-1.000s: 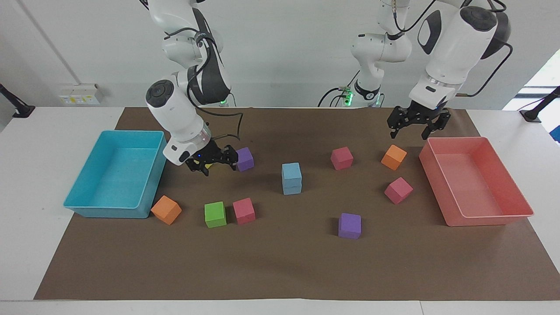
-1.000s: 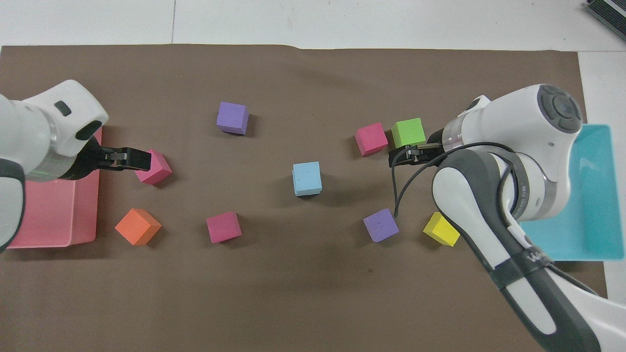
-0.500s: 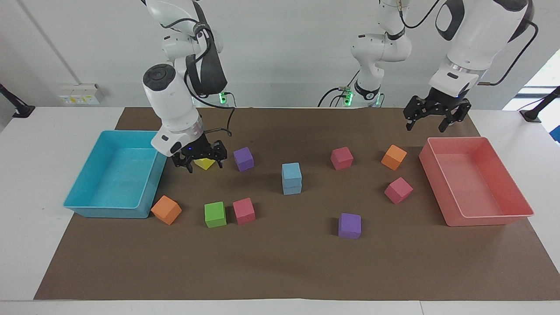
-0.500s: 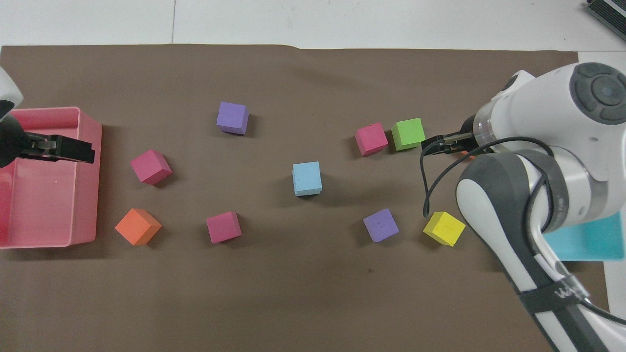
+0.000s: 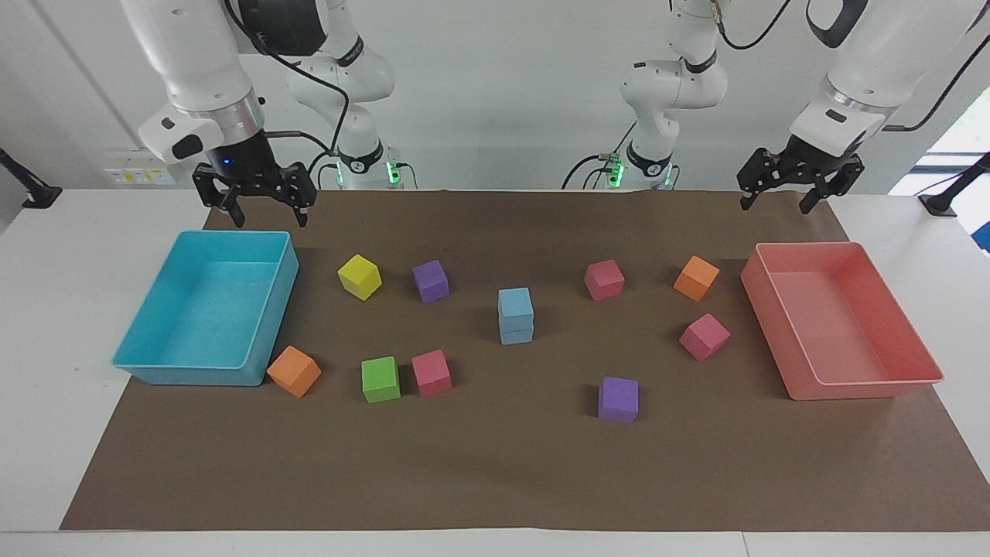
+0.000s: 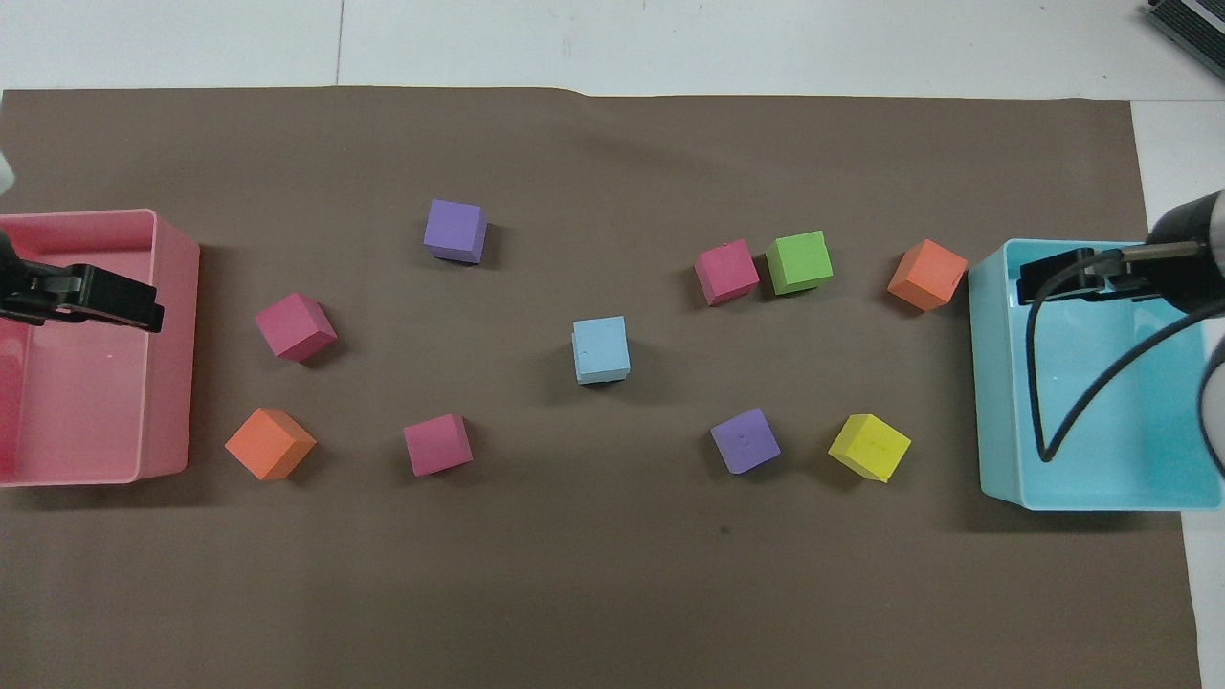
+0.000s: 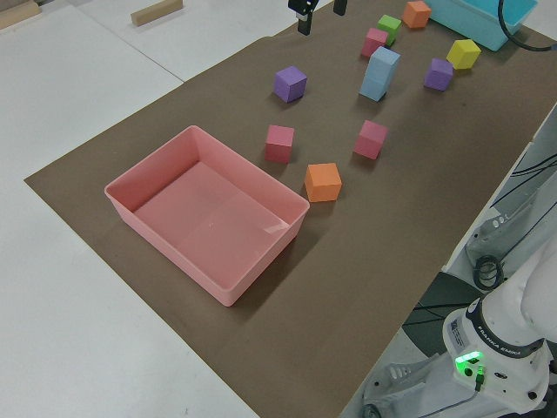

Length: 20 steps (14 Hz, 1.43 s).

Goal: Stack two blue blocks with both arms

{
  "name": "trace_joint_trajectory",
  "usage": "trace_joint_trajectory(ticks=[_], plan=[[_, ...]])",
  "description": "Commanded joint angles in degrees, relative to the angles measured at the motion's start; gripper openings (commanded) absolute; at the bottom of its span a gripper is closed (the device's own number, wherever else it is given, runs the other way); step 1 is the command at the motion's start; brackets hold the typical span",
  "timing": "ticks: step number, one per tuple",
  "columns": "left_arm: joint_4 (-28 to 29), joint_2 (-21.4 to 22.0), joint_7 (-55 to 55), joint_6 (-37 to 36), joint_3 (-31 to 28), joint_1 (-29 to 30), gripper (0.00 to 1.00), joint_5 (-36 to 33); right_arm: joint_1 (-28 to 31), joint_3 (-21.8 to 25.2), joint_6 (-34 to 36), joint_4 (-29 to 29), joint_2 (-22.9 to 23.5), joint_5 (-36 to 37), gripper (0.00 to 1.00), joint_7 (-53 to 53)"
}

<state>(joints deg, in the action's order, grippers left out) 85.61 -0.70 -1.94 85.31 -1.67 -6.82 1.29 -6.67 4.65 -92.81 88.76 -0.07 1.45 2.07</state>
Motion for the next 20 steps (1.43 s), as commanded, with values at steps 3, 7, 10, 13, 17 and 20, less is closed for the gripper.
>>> trace_joint_trajectory(ticks=[3, 7, 10, 13, 17, 20], plan=[[0.08, 0.61, -0.61, -1.55, 0.53, 1.62, 1.0, -0.14, 4.46, -0.7, 2.19, 0.1, -2.38, 1.45, 1.0, -3.98], [0.52, 0.79, -1.05, -1.19, 0.53, 4.35, 1.0, -0.14, 5.0, -0.79, 2.19, 4.49, -5.37, 1.19, 1.0, -4.53], [0.61, 0.79, -1.14, -1.55, 0.62, 4.01, 1.0, -0.14, 5.7, -0.34, 7.02, 4.05, -5.55, 0.31, 1.0, -4.53], [2.36, 1.84, -1.14, -1.29, 0.62, 3.57, 1.0, -0.14, 5.0, -0.35, 7.03, 2.21, -4.76, -0.57, 1.0, -4.26], [2.37, 1.93, -0.79, -0.58, 1.23, 3.48, 1.0, 0.38, 2.55, 0.0, 9.74, -0.07, -3.1, 0.13, 1.0, -4.18], [2.28, 1.84, -0.79, -0.58, 1.76, 3.39, 1.0, 0.56, 1.22, 2.02, 9.31, -0.52, -3.18, -0.3, 1.0, -4.7]])
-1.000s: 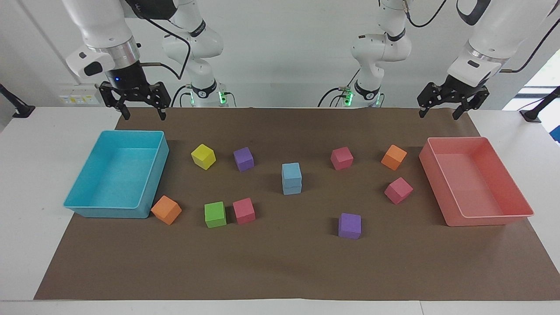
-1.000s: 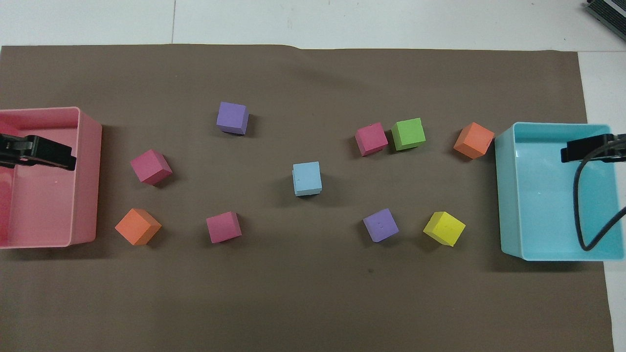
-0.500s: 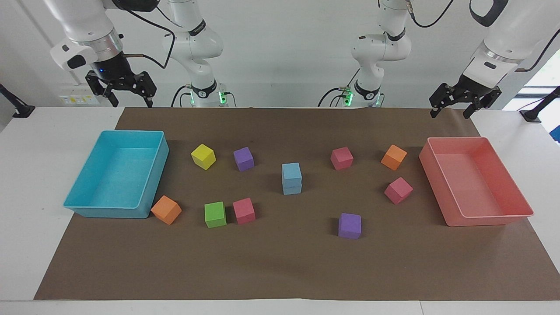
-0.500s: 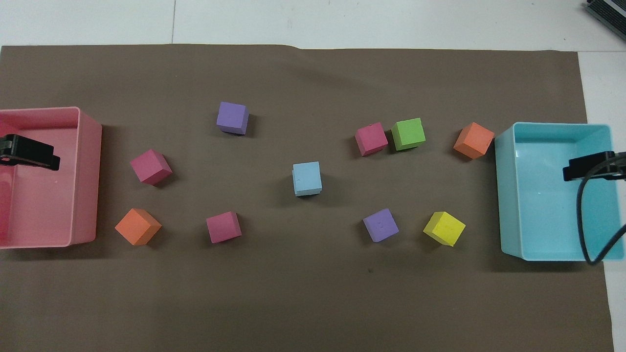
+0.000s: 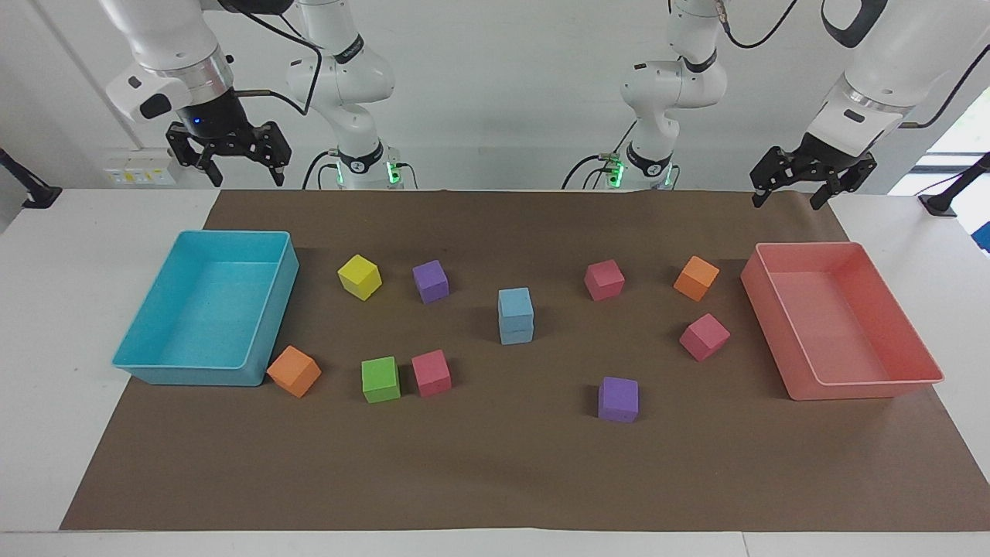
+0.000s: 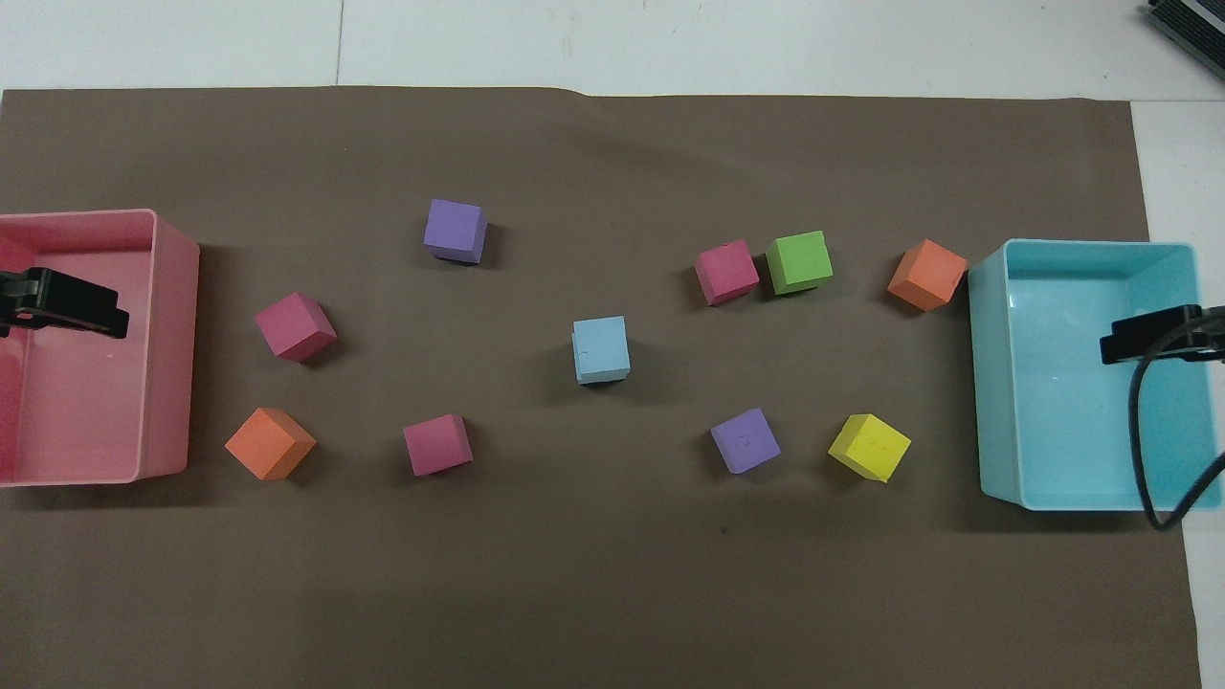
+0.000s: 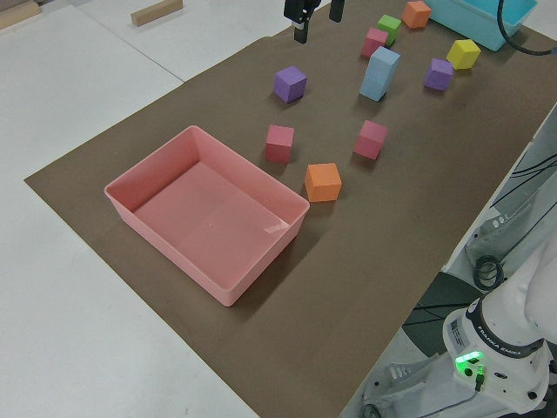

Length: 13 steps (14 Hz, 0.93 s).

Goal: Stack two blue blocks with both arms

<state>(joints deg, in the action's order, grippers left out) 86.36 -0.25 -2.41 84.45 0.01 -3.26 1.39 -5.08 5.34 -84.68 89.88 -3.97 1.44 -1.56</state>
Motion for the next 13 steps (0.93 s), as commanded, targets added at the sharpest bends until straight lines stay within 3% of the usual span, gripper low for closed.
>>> trace_joint_trajectory(ticks=[1, 13], plan=[[1.53, 1.39, -0.31, 0.28, 0.08, -0.17, 1.0, 0.46, -0.11, 1.34, 1.01, -1.56, 0.54, -0.21, 1.0, -1.08], [1.53, 1.39, -0.49, 0.89, 0.08, -0.17, 1.0, 0.28, -0.45, 0.9, 2.33, -1.55, -0.07, -1.44, 1.0, -0.73]])
